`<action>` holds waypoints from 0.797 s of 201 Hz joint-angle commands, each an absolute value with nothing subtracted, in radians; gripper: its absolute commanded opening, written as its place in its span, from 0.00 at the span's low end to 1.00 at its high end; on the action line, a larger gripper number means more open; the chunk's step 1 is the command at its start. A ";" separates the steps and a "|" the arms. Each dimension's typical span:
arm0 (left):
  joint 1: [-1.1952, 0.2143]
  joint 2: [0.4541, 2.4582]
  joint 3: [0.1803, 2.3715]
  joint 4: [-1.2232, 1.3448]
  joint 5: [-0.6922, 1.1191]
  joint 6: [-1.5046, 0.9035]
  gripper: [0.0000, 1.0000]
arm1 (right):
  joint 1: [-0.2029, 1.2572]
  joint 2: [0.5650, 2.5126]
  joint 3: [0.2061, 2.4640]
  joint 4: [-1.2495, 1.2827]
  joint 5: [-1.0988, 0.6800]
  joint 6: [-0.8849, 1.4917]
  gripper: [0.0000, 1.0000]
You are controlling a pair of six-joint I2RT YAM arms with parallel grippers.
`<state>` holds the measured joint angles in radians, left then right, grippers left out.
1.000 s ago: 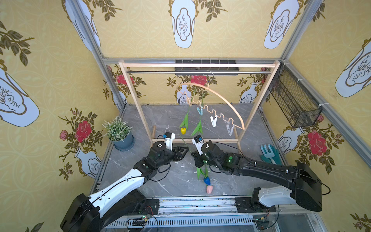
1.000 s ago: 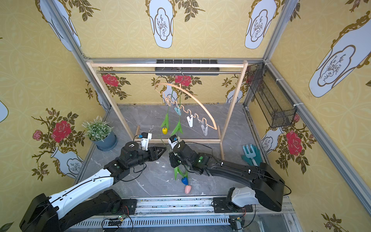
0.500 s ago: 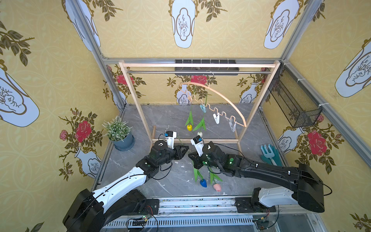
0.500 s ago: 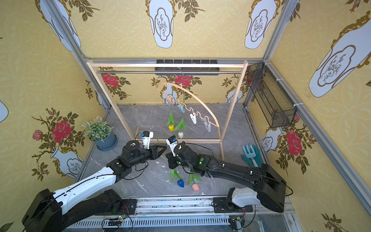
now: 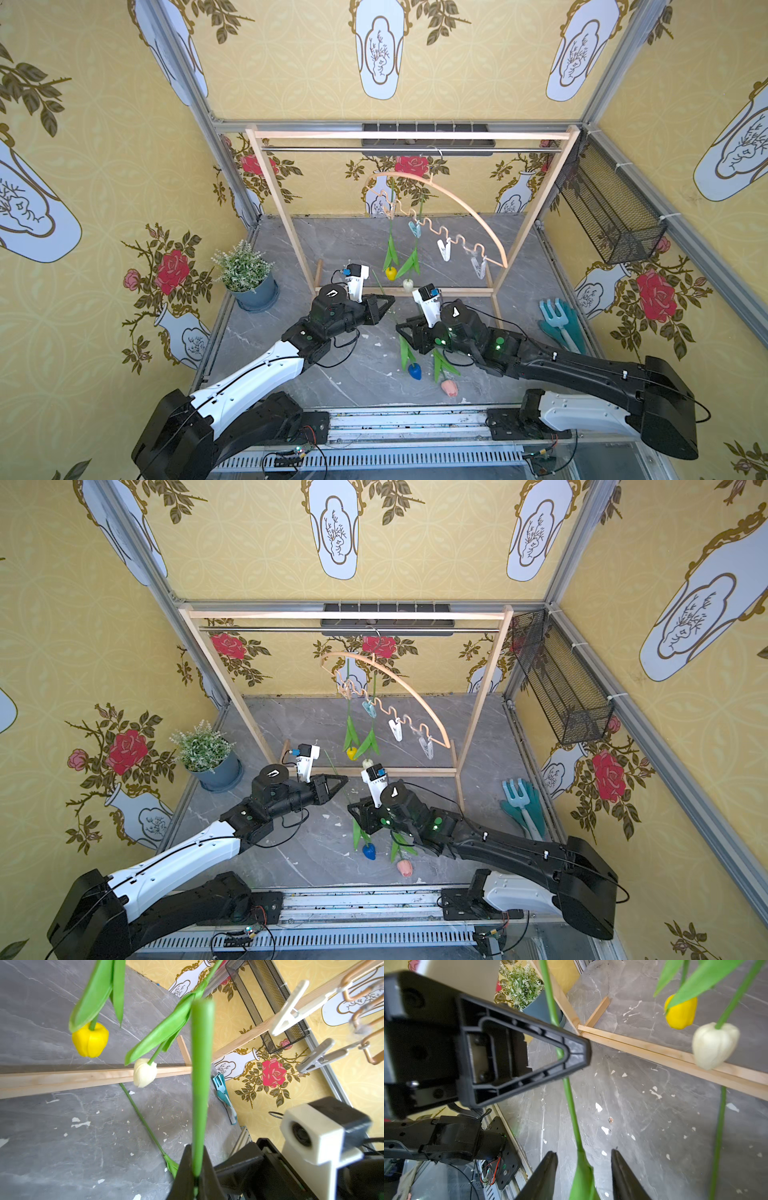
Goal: Dry the flowers on a clothes hanger
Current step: Pick up the flower at the center of the board.
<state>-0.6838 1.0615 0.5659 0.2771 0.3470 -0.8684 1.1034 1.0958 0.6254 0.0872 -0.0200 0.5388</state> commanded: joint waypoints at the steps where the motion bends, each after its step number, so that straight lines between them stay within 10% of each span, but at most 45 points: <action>1: -0.683 1.081 0.577 0.324 0.438 -0.857 0.00 | 1.072 1.029 0.564 0.190 -0.120 0.620 0.49; 54: -0.683 1.161 0.584 0.452 0.608 -0.906 0.00 | 1.057 0.992 0.502 0.293 -0.202 0.653 0.46; 160: -0.683 1.158 0.597 0.445 0.618 -0.889 0.00 | 1.046 1.037 0.546 0.267 -0.201 0.632 0.06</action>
<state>-0.6815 1.1564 0.5884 0.4110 0.6018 -0.9012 1.0458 1.0351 0.5415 0.2405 -0.2043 0.6327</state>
